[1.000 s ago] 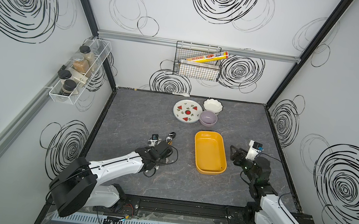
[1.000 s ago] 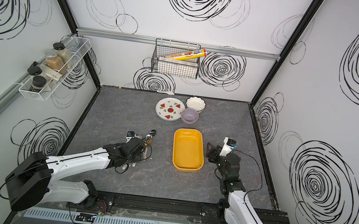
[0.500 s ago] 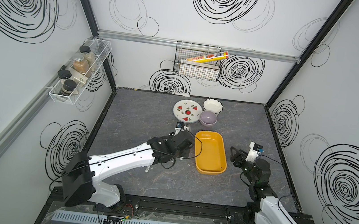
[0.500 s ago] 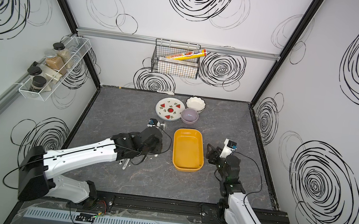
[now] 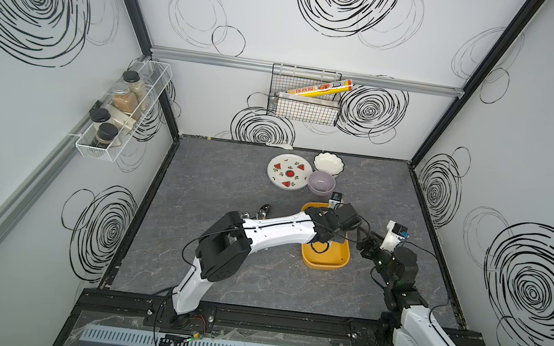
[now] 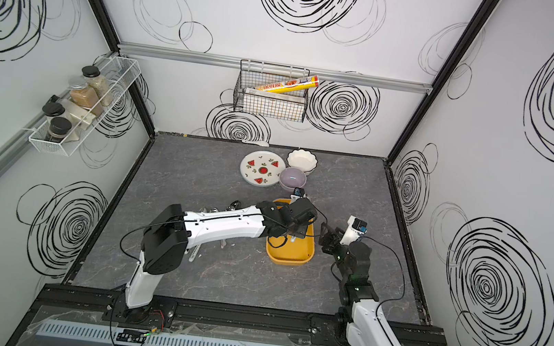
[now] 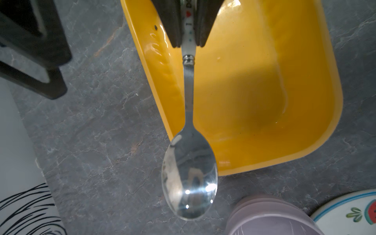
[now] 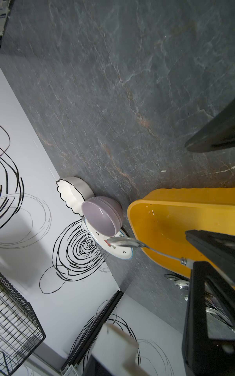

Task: Put the spoon into the storage box
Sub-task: Place the spoon in the storage box.

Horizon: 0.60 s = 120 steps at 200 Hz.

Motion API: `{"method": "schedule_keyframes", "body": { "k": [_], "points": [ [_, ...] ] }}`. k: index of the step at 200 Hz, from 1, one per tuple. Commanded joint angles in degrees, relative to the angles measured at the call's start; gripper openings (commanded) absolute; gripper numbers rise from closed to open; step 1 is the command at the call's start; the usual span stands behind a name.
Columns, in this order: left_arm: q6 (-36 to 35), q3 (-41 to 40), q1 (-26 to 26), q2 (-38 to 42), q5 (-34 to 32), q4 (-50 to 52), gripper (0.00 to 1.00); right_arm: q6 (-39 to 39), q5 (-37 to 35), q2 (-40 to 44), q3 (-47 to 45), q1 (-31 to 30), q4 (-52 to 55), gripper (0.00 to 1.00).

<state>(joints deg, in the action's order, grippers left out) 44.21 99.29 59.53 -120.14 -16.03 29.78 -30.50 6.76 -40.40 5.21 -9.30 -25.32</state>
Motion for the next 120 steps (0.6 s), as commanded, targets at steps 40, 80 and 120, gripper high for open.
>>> {"method": "schedule_keyframes", "body": {
  "k": [40, 80, 120],
  "points": [
    [4.3, -0.9, -1.6, -4.4, 0.6, -1.6, 0.00, -1.0, -1.8, 1.9, -1.0, -0.4, -0.9, 0.64],
    [6.1, 0.6, -2.2, -8.1, 1.6, -3.5, 0.00, -1.3, -1.3, 1.4, -1.2, -0.4, -1.5, 0.64],
    [7.1, 1.9, -2.5, -10.5, 2.6, -4.3, 0.00, -1.4, -0.8, 0.8, -1.2, -0.3, -2.0, 0.64]
  ]
}}
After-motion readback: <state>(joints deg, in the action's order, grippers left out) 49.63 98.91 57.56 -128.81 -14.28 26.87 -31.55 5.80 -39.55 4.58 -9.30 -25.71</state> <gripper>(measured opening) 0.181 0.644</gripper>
